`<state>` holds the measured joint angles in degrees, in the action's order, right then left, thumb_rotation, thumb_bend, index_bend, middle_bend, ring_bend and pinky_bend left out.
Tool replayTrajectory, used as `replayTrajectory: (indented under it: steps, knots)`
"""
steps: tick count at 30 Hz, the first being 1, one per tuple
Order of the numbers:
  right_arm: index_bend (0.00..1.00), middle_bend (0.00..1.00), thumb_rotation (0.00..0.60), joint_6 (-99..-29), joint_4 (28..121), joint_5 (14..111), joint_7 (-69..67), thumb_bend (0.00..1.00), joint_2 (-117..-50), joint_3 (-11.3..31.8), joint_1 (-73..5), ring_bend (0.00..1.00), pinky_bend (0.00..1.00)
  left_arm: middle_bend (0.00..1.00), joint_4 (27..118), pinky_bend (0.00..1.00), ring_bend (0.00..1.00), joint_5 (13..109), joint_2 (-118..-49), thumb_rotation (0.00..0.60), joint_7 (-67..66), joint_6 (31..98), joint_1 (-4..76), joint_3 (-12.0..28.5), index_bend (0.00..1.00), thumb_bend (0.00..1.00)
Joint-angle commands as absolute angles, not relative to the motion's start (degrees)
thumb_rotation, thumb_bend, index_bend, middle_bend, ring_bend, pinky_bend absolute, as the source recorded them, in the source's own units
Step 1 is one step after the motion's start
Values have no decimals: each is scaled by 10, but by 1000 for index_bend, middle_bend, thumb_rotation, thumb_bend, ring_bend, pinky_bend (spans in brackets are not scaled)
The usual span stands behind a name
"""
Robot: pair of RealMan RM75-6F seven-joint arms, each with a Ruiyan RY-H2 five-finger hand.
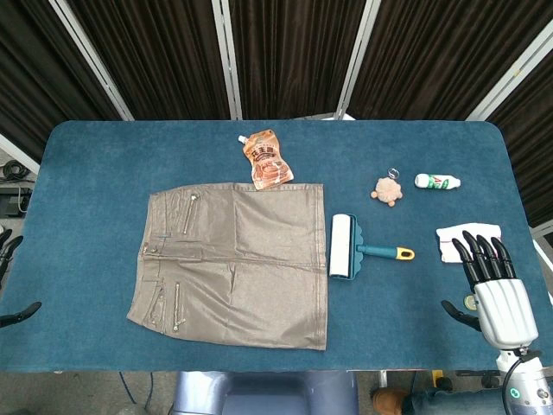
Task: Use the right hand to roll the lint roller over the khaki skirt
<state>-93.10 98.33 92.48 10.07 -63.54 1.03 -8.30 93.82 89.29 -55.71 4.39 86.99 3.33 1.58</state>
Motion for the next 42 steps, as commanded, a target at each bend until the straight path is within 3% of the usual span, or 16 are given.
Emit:
replayTrajectory:
  steps: [1,6,13,18,21,32,42]
  knots:
    - [0,0,600,-923,982,921,99,0,-636,12,-84,0,0,0,936,0,0,893,-559,600,45,870,34,16,0,0]
    - [0,0,600,-888,979,905,84,0,-639,13,-93,0,0,0,935,0,0,889,-558,600,47,868,34,16,0,0]
    - [0,0,600,-749,911,846,68,5,-670,38,-163,0,0,0,935,0,0,881,-558,600,48,866,37,21,0,0]
    - [2,58,600,-665,827,821,56,270,-733,52,-214,0,0,0,933,0,0,864,-561,600,40,857,40,26,0,0]
    - [55,91,600,-617,766,805,63,327,-784,52,-241,0,0,0,933,0,0,852,-563,600,31,849,42,27,0,0]
    - [110,129,600,-579,646,802,82,386,-876,54,-279,1,18,0,933,0,0,835,-570,600,10,841,44,31,0,0]
    - [120,143,600,-563,608,800,86,391,-906,51,-295,14,30,0,932,0,0,827,-573,600,3,834,48,33,0,0]
